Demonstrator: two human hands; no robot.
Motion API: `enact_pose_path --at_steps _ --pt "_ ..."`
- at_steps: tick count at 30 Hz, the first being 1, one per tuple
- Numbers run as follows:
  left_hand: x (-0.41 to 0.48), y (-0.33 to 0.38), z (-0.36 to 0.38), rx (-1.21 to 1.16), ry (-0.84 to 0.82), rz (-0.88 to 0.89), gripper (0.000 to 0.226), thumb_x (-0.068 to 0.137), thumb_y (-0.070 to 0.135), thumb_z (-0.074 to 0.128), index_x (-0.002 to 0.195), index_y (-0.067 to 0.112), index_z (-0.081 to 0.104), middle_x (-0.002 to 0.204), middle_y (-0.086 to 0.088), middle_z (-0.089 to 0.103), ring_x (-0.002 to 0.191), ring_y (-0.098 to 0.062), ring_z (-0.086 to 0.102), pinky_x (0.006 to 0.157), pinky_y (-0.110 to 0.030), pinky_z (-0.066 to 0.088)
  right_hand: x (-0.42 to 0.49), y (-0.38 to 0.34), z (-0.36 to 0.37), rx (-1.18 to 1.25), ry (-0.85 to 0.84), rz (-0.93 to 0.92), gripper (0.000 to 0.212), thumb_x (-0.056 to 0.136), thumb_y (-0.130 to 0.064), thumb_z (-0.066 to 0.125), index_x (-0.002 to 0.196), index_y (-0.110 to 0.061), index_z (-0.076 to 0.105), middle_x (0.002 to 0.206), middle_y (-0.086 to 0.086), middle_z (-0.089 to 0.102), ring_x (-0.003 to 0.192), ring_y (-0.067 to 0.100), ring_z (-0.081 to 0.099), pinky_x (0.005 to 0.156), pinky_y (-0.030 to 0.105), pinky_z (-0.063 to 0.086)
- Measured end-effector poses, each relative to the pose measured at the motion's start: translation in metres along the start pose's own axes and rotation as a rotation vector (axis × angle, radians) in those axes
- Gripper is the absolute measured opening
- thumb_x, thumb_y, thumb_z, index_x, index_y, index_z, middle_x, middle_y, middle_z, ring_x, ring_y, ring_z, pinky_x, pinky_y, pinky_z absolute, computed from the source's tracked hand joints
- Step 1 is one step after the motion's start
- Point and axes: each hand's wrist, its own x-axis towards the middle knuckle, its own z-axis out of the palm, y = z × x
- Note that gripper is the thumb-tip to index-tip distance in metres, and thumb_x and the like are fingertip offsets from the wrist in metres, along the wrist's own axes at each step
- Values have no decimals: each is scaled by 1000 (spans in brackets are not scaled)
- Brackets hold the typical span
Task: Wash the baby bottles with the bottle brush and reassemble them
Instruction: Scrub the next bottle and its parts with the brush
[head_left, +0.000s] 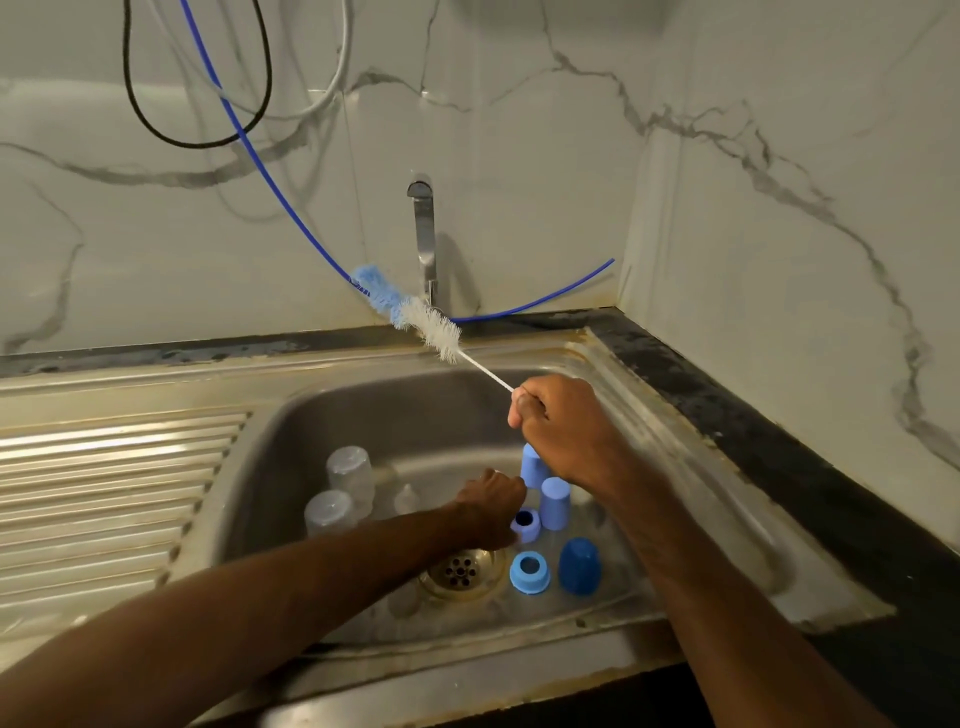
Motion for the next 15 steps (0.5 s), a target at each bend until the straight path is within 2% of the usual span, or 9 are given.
enact_pose_path --at_steps 4,7,10,12,14,15 --pt "1 6 -14 -50 21 60 53 91 29 70 132 3 48 136 -18 52 121 -34 48 104 -46 42 1 2 1 -17 8 -10 28 94 -6 48 73 0 66 72 11 69 71 25 66 76 44 56" --pt "2 19 -33 -89 40 121 51 85 32 71 126 3 60 130 -16 60 120 -31 55 103 -45 46 0 1 -1 -13 26 -13 31 90 -16 45 71 -6 68 72 7 70 72 22 67 76 44 56" --pt "5 36 -40 -60 -16 135 40 94 30 65 123 3 68 124 -15 67 117 -29 60 103 -45 48 -1 -1 -3 -24 17 -2 32 88 -19 44 69 -11 69 73 4 71 74 20 68 77 42 56" --pt "10 41 -37 -76 -38 120 28 94 28 65 114 9 72 117 -10 71 109 -25 64 100 -46 52 -1 -3 -3 -26 11 8 34 86 -24 41 68 -12 68 72 4 71 74 20 68 77 42 57" --pt "15 43 -32 -146 -55 94 19 91 21 69 105 11 74 112 -5 73 103 -21 65 97 -41 54 0 -2 -3 -33 9 7 35 84 -26 40 68 -12 68 71 5 70 73 20 68 77 43 56" --pt "16 43 -32 -167 -50 87 19 91 18 68 107 8 74 114 -6 72 102 -20 64 95 -35 52 1 -2 -3 -38 8 4 33 87 -23 43 69 -11 68 71 6 70 73 21 67 77 44 56"
